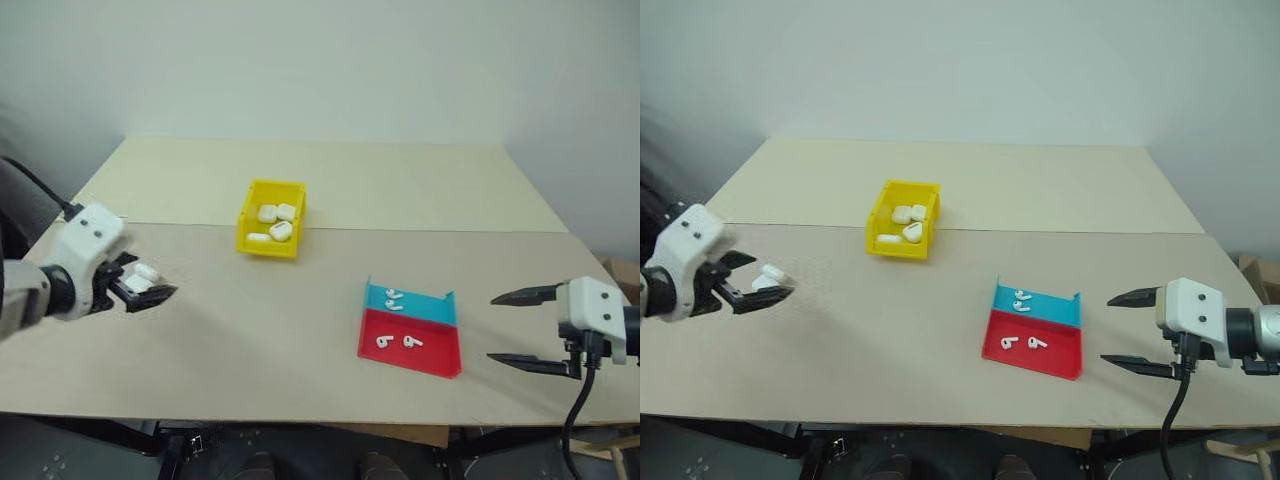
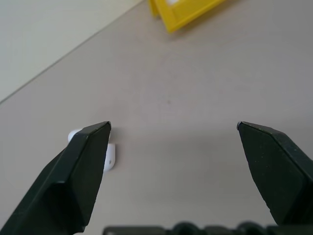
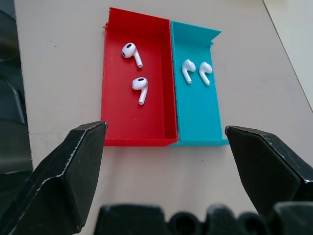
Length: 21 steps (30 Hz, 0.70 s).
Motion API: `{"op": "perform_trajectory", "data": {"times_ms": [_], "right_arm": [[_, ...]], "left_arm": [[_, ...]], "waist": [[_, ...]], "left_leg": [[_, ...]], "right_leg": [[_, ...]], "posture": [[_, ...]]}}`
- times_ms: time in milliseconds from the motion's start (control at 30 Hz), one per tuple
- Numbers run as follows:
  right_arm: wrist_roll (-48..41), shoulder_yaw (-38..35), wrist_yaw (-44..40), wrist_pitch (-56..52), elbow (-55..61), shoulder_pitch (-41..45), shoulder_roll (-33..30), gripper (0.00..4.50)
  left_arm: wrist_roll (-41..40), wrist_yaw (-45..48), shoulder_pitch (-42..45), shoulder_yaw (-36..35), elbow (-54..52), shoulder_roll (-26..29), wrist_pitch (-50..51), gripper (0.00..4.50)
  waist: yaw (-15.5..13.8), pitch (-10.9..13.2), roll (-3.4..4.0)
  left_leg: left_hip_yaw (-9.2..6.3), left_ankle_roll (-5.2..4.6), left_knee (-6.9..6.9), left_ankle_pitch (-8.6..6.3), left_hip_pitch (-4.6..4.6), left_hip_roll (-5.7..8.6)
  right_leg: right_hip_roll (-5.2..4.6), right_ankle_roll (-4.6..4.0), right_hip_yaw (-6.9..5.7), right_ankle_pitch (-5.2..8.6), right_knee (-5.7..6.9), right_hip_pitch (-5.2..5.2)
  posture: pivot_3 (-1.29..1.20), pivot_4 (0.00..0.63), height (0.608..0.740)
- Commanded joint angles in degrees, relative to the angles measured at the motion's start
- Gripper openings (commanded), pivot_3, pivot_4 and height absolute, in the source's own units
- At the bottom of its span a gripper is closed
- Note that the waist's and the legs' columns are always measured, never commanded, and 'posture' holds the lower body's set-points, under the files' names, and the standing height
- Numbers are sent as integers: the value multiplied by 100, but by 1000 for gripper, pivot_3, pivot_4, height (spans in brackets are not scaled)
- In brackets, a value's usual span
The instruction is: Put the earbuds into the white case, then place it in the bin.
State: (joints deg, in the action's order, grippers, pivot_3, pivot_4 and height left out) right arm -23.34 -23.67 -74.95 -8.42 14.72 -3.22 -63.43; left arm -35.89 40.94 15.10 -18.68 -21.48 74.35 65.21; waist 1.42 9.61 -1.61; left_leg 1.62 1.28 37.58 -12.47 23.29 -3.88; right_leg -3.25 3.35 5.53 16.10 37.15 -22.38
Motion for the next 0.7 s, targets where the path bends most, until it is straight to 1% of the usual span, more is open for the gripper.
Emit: {"op": "perform_trajectory", "data": {"times_ms": [33,133,167,233,333,433,567,700], "right_arm": [[-34,13,119,-82,154,51,35,4477],[11,108,169,-75,157,54,46,4477],[20,128,189,-95,164,62,39,4477],[23,150,214,-118,170,71,25,4477],[17,175,261,-160,211,74,16,4477],[19,177,309,-199,264,49,24,4477],[34,149,358,-243,334,-8,38,4477],[38,73,369,-269,392,-90,35,4477]], "left_arm": [[458,662,850,1099,1175,469,-230,4500],[948,1453,1900,2135,2222,482,-539,4500],[1220,1748,2293,2479,2710,373,-783,4500],[1670,2216,2870,2993,3458,189,-1201,4500],[2519,2843,3681,3721,4791,-226,-1997,4500],[3164,3349,4337,4138,6049,-656,-2641,4500],[3778,3676,5029,4337,7551,-1175,-3211,4500],[4137,3385,5394,4176,8599,-1596,-3591,4500]], "waist": [[-4,0,0],[-33,0,0],[-46,0,0],[-71,0,0],[-82,0,0],[-96,1,-2],[-102,3,-5],[-90,3,-6]], "left_leg": [[0,0,-3,0,-3,1],[0,1,-9,1,-2,1],[0,1,-9,1,2,2],[1,1,-9,1,6,3],[1,1,-9,1,17,4],[-1,1,-6,2,25,4],[-6,0,12,1,56,3],[-8,-2,16,0,60,3]], "right_leg": [[1,0,-1,0,1,0],[4,-2,-2,1,2,-4],[5,-2,-2,1,1,-6],[5,-2,-3,1,1,-9],[5,-2,-3,1,1,-15],[5,-2,-6,1,0,-17],[5,0,-12,0,3,-36],[4,2,-11,1,4,-37]], "posture": [[0,150,740],[0,150,740],[0,150,740],[0,150,740],[0,150,740],[0,150,740],[0,150,740],[0,150,740]]}}
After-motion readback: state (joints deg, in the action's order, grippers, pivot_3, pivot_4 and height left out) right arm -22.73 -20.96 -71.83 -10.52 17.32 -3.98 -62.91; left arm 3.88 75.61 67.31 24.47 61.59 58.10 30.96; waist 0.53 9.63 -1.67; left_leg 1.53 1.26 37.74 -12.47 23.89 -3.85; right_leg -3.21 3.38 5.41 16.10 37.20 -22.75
